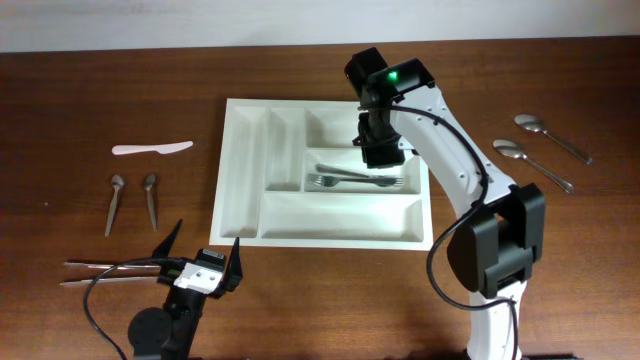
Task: Pack container
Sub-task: 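Place the second fork beside the first in the middle compartment, then move the right gripper back over the spoons on the right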
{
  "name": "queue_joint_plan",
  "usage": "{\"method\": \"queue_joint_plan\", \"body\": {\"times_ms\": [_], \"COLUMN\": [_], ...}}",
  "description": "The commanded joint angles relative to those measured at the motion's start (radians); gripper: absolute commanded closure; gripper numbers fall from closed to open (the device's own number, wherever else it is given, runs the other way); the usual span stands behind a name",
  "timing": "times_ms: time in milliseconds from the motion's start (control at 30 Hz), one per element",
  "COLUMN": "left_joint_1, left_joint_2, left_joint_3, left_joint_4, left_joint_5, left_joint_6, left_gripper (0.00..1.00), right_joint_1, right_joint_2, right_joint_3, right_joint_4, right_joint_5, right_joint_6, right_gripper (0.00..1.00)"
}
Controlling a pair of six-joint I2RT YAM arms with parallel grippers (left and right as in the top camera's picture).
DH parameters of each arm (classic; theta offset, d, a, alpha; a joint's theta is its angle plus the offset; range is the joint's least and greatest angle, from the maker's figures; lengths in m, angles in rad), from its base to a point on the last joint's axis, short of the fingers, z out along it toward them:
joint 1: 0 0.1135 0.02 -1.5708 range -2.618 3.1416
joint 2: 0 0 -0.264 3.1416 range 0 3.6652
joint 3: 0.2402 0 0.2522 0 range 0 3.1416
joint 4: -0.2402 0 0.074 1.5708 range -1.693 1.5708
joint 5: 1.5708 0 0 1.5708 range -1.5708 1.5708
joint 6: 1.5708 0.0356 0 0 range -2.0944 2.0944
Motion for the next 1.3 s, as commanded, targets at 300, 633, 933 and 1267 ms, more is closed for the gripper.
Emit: {"method": "queue_joint_plan", "body": {"times_ms": [300, 633, 933, 1267], "left_joint_1": [0.003, 0.003, 0.003, 0.003], "left_joint_2": [-0.006, -0.006, -0.006, -0.006], "left_joint_3": [-0.008, -0.008, -0.008, -0.008], "left_joint_4": [0.001, 0.001, 0.001, 0.001], "left_joint_5": [-0.003, -0.003, -0.003, -0.003], "left_joint_6": [-0.013, -0.013, -0.013, -0.013], "left_gripper": [0.01, 0.01, 0.01, 0.01], "right_joint_1": [-0.350, -0.755, -0.786, -0.788], "right_joint_2": [0.003, 0.057, 0.167, 0.219], "right_joint_3": [0.010, 0.003, 0.003, 0.003], "right_joint_4": [-0.032, 0.048, 0.063, 0.164], "right_joint_5": [0.319, 0.045, 0.055, 0.044], "right_joint_6": [-0.336, -0.315, -0.170, -0.117], "right_gripper": [0.01, 0.01, 0.01, 0.01]}}
